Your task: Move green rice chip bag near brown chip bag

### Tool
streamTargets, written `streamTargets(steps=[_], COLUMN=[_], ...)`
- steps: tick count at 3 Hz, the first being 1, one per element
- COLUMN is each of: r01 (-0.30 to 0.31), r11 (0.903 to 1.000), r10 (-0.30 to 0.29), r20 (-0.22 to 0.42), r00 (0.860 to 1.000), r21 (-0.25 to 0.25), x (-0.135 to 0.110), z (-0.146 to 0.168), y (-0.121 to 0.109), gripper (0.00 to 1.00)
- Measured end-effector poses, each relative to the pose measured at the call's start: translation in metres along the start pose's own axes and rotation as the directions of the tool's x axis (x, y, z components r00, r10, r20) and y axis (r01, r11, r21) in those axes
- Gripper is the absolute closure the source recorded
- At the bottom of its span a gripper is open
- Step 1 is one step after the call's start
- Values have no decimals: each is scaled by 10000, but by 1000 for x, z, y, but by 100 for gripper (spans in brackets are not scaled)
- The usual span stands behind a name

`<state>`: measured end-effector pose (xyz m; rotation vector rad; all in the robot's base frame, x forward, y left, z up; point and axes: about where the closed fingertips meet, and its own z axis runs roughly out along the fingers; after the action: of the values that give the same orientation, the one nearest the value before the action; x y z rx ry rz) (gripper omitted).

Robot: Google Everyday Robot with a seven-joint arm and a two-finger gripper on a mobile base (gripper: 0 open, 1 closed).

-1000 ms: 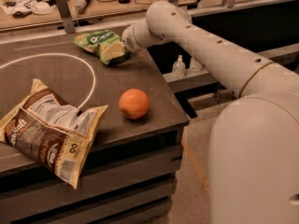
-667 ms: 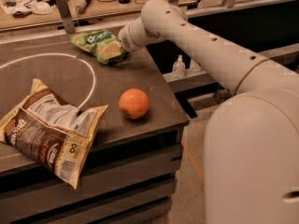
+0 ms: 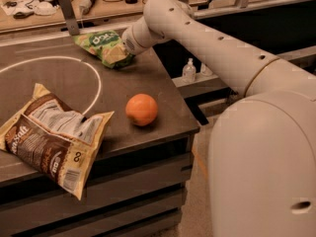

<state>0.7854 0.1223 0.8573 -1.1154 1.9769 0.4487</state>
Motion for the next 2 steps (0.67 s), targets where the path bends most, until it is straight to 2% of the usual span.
streamTargets(steps=[1,2], r01=[15,69], r11=[10000,9995], r10=[-13,-26], r20=[567,1374], r00=[9984,9905], r21=[-45,-313], x=[0,-5], z=[-13,-34], y=[-11,-23], gripper=[100,100])
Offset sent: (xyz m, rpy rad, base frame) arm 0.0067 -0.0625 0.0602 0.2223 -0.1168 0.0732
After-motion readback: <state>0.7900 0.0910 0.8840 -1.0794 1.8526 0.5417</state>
